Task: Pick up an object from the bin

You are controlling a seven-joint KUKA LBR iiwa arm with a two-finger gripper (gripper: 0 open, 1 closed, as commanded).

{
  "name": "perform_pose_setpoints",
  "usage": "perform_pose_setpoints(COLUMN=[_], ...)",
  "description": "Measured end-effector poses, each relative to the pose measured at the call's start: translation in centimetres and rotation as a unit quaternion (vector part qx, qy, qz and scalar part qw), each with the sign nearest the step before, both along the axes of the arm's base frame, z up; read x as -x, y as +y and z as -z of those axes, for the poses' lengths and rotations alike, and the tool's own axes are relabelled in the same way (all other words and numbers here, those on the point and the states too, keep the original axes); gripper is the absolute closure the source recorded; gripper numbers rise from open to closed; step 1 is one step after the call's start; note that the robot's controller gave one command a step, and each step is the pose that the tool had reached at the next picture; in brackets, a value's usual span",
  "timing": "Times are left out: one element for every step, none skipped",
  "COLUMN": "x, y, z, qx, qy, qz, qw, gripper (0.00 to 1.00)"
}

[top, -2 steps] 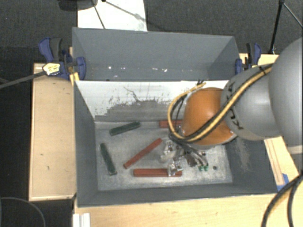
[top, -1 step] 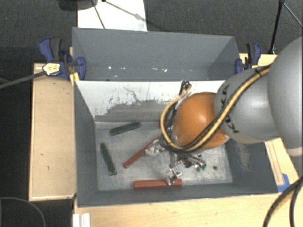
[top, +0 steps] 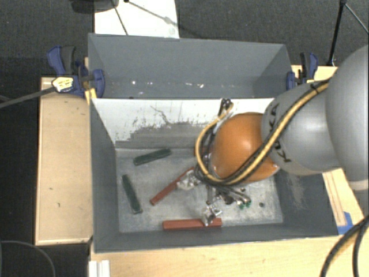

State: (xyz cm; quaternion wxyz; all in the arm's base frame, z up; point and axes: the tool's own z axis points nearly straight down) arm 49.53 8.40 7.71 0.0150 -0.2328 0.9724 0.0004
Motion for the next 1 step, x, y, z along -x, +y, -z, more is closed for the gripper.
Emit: perform_pose_setpoints(x=[-4.30], y=[5.79], z=[-4.03], qx=[0.004], qy=[0.0135], qz=[-0.027], qw=[0.9995], gripper=[0.00])
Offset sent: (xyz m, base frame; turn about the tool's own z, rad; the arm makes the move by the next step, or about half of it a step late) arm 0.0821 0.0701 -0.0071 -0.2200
